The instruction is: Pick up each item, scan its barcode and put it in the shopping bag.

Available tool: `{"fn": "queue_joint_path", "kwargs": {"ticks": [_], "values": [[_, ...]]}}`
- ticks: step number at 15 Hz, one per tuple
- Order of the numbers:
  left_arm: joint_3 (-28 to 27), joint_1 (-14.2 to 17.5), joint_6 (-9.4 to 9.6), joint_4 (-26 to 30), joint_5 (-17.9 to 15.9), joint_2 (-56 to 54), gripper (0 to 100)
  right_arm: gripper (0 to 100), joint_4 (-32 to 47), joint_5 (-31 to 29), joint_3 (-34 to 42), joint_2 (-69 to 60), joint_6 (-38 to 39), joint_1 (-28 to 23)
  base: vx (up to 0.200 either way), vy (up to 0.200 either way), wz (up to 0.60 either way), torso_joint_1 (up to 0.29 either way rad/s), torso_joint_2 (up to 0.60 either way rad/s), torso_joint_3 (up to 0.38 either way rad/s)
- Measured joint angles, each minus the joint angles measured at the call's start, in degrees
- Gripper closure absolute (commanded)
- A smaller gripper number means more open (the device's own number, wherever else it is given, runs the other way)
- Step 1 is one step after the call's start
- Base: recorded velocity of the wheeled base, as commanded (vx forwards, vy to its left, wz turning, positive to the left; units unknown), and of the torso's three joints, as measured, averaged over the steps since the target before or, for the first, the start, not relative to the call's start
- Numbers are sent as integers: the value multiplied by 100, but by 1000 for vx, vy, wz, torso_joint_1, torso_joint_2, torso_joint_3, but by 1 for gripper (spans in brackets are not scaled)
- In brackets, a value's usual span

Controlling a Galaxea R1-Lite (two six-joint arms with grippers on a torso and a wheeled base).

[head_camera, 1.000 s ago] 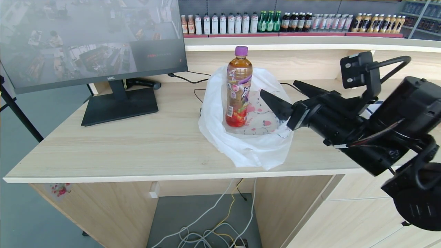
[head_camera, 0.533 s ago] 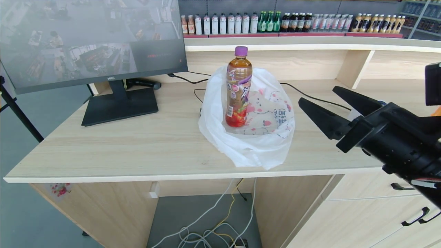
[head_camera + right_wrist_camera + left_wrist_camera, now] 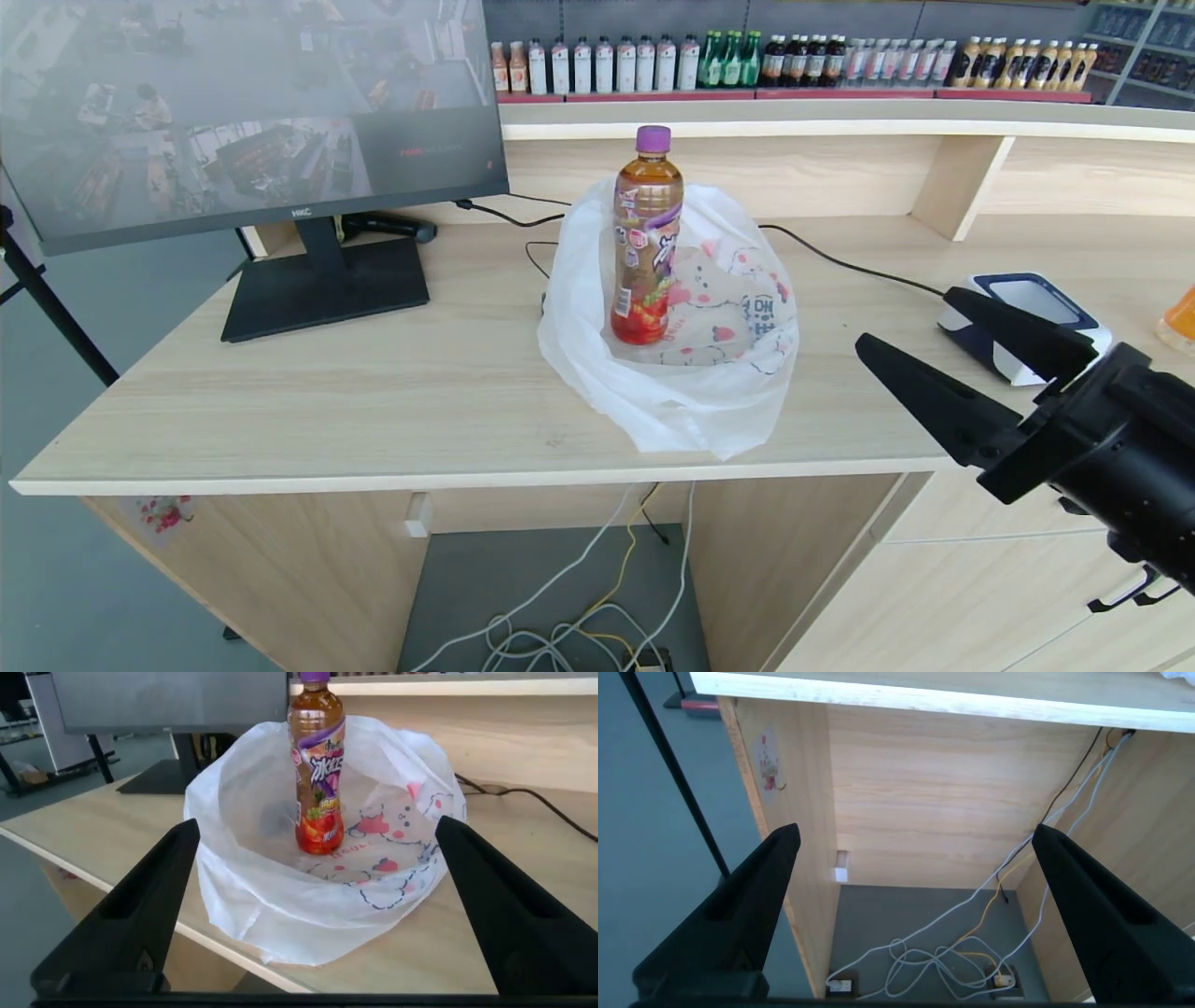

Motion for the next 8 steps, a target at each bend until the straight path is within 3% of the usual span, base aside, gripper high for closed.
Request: {"fn": "queue_joint_path", "kwargs": {"ticks": [8], "values": [[0,0,91,0,0,0,0,0,-499,22,35,474,223,0,0,0,0,0,0,0]]}}
